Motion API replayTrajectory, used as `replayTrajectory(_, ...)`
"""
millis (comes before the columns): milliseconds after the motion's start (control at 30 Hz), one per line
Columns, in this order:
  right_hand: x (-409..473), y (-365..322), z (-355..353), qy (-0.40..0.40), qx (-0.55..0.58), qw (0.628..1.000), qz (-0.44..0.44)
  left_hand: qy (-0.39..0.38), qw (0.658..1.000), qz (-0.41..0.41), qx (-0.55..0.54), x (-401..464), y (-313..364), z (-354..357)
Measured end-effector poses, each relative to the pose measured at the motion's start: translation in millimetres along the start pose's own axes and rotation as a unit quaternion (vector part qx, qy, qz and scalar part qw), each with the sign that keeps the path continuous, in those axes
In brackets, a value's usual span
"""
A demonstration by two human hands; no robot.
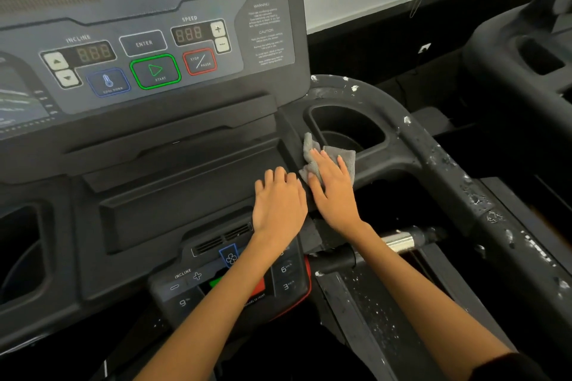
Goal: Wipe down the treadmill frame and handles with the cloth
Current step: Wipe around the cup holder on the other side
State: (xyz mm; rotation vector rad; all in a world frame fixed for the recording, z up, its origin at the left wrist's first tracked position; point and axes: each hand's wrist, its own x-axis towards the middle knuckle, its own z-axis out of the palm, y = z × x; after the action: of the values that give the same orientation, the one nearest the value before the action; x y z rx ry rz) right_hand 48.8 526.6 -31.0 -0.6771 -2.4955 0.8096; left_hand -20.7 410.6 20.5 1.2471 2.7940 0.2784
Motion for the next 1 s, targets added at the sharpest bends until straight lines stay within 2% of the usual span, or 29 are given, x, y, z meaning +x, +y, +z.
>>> replayTrajectory(133,-11,30,-26,-0.046,0.020,0.997,-0.058,0.000,1.000,0.003,-0.006,0,0,1)
replayTrajectory(233,-7,58,-48,-0.097,-0.045,0.986,-0.132,-0.005,1.000,0.002,-0.007,1,0,2)
replayTrajectory(333,-2,83,-64,-0.111,-0.086,0.973,-0.181,-0.008,1.000,-0.003,-0.010,4,0,3)
replayTrajectory(533,-1,112,-78,-0.010,-0.055,0.992,-0.115,-0.002,0.999,-0.004,-0.037,15,19,8)
replayTrajectory(733,0,77,-39,0.060,-0.048,0.997,0.016,-0.048,0.997,-0.018,-0.050,34,47,20)
replayTrajectory(867,9,49,-22,0.045,-0.055,0.997,0.006,-0.052,0.993,-0.045,-0.096,44,58,24)
replayTrajectory(1000,5,64,-36,-0.035,-0.061,0.995,-0.071,-0.044,0.996,-0.047,-0.063,50,66,25)
